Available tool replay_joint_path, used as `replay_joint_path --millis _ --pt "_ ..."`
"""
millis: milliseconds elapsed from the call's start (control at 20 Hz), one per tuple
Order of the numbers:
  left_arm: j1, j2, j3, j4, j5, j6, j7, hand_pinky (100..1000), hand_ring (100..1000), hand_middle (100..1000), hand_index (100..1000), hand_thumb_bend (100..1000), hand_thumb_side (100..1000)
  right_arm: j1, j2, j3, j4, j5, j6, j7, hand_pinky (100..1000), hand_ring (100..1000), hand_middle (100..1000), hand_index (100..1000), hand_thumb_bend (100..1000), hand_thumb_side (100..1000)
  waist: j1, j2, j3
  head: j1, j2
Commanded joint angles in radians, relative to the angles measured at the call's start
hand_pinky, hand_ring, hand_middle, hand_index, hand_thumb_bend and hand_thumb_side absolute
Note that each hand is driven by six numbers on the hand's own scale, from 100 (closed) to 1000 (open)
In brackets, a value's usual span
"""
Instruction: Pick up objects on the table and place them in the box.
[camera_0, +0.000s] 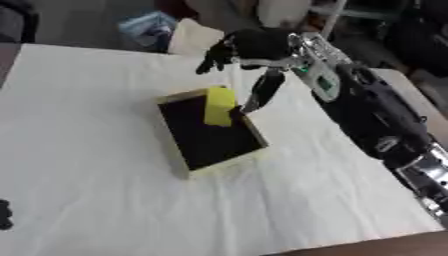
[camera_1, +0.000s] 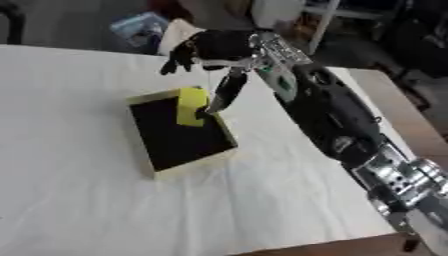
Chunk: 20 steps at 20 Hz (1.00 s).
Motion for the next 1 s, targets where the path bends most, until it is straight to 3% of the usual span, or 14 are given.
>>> replay_joint_path --millis 50,150,550,850,1000 --pt "-0.004 0.006 0.007 -0.012 0.004 0.002 0.003 799 563 567 719 207 904 -0.001 -0.033 0.001 -0.062 -0.040 -0.054 0.067 739 682 779 921 527 484 0.012 -0.022 -0.009 0.007 -0.005" --pt "0.001 0.006 0.011 -0.011 0.002 0.003 0.006 799 563 567 718 207 904 0.013 -0.045 0.008 -0.104 -0.069 -0.054 0.073 754 714 813 931 512 504 0.014 -0.023 -0.021 0.013 -0.002" --pt "0.021 0.008 0.026 -0.009 -0.007 0.003 0.022 799 563 567 717 207 905 0.083 -0.100 0.007 -0.298 -0.192 -0.054 0.063 757 709 810 933 493 498 0.028 -0.030 -0.078 0.043 0.005" --pt "0.024 0.008 0.027 -0.008 -0.009 0.003 0.024 798 563 567 717 207 907 0.101 -0.117 -0.017 -0.340 -0.277 -0.054 0.118 759 704 806 934 492 473 0.034 -0.030 -0.087 0.050 0.005" --pt "0.036 0.009 0.037 -0.006 -0.013 0.004 0.032 798 563 567 717 208 910 0.147 -0.134 -0.041 -0.399 -0.322 -0.054 0.090 759 700 803 934 493 454 0.045 -0.029 -0.133 0.075 0.007"
